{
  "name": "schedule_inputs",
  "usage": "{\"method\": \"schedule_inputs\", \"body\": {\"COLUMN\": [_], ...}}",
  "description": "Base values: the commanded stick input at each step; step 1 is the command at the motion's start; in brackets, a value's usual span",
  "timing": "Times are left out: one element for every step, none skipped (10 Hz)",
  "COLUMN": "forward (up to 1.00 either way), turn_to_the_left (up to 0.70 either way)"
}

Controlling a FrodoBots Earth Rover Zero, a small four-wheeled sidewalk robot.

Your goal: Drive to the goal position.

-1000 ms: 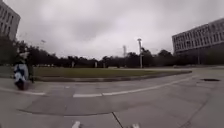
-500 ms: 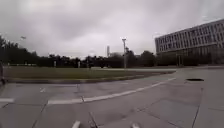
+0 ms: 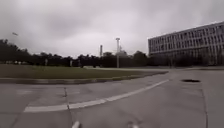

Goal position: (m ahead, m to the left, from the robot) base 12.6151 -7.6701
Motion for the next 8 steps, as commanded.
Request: {"method": "schedule_inputs", "body": {"forward": [0.7, 0.7, 0.7, 0.7, 0.7, 0.7, 0.7, 0.7], "turn_to_the_left": [-0.26, -0.34, -0.18, 0.0, 0.0, 0.0, 0.0, -0.2]}}
